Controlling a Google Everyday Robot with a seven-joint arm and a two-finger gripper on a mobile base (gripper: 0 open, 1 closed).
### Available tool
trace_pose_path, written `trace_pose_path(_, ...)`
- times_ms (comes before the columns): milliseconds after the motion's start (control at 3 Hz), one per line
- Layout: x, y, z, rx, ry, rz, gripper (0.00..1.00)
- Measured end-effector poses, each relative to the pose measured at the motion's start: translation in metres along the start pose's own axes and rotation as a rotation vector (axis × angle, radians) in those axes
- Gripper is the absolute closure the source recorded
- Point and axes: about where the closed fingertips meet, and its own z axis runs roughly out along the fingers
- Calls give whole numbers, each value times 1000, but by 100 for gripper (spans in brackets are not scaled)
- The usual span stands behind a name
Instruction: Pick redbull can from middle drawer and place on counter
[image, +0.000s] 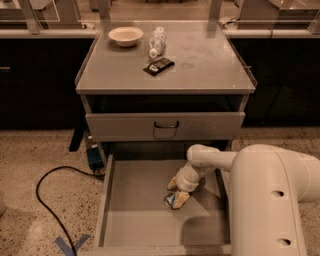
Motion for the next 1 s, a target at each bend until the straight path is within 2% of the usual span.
trace_pose_path(667, -2, 4, -1, 2, -12, -7, 88)
trace_pose_path(1000, -27, 18, -37, 102, -71, -100, 100)
